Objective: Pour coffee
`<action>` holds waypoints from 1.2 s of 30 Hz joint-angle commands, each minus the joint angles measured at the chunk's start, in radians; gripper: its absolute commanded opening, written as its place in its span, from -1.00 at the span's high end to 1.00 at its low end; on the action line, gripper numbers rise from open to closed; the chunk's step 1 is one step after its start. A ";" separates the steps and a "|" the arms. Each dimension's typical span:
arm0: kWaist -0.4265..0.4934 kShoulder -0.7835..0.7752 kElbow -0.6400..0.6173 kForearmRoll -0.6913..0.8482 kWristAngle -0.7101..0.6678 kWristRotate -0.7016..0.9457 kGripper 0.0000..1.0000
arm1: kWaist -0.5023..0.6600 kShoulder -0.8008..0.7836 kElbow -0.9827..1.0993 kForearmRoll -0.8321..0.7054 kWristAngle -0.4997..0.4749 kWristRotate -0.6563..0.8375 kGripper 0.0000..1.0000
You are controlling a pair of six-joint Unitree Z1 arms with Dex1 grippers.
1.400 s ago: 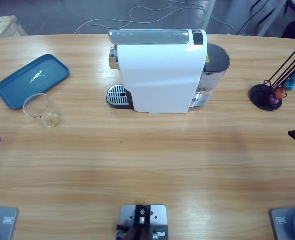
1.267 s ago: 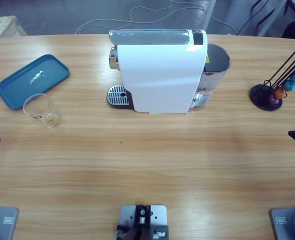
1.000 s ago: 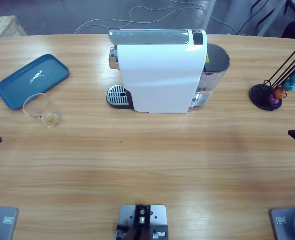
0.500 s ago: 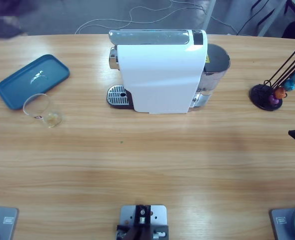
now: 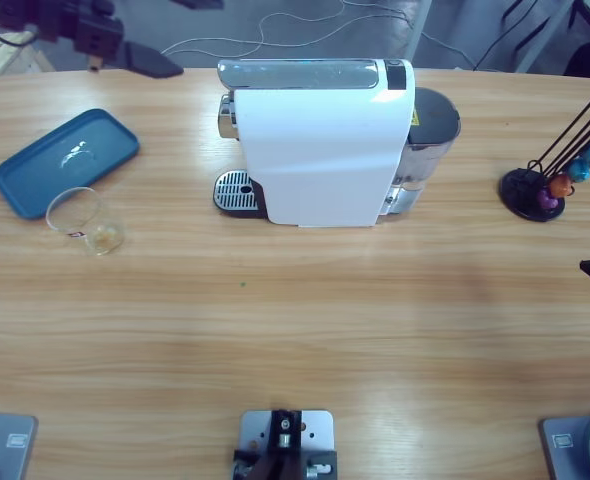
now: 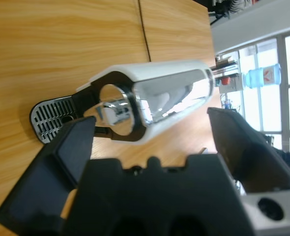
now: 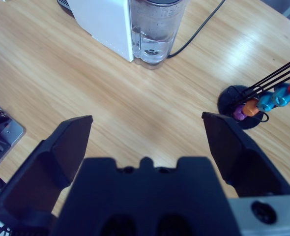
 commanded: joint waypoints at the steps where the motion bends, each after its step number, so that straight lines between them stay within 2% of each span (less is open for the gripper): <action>1: 0.011 0.125 0.013 -0.053 -0.078 -0.075 -0.68 | -0.012 -0.014 0.029 0.003 0.003 0.006 -0.99; 3: 0.009 0.134 0.014 -0.053 -0.095 -0.081 -0.61 | -0.012 -0.015 0.031 0.003 0.002 0.006 -0.99; 6: 0.008 0.136 0.017 -0.053 -0.097 -0.081 -0.33 | -0.012 -0.012 0.032 0.000 -0.001 0.003 -0.99; 9: 0.008 0.135 0.017 -0.063 -0.099 -0.068 0.25 | -0.012 -0.009 0.032 0.000 -0.001 0.002 -0.99; 11: 0.006 0.130 0.017 -0.078 -0.117 -0.073 0.93 | -0.012 -0.009 0.032 0.000 0.000 0.002 -0.98; 12: 0.006 0.131 0.017 -0.085 -0.137 -0.084 1.00 | -0.012 -0.010 0.032 0.000 0.000 0.002 -0.97; 21: 0.004 0.127 0.048 -0.097 -0.194 -0.078 1.00 | -0.012 -0.026 0.037 -0.003 0.000 0.001 -0.95; 29: -0.012 0.088 0.038 -0.218 -0.262 -0.078 1.00 | -0.012 -0.026 0.039 -0.006 0.001 0.000 -0.95; 31: -0.025 0.070 0.008 -0.216 -0.256 -0.076 1.00 | -0.012 -0.025 0.041 -0.011 0.000 0.003 -0.95; 36: -0.064 0.026 -0.215 -0.123 -0.219 -0.072 1.00 | -0.012 -0.054 0.033 -0.003 -0.042 0.020 -0.91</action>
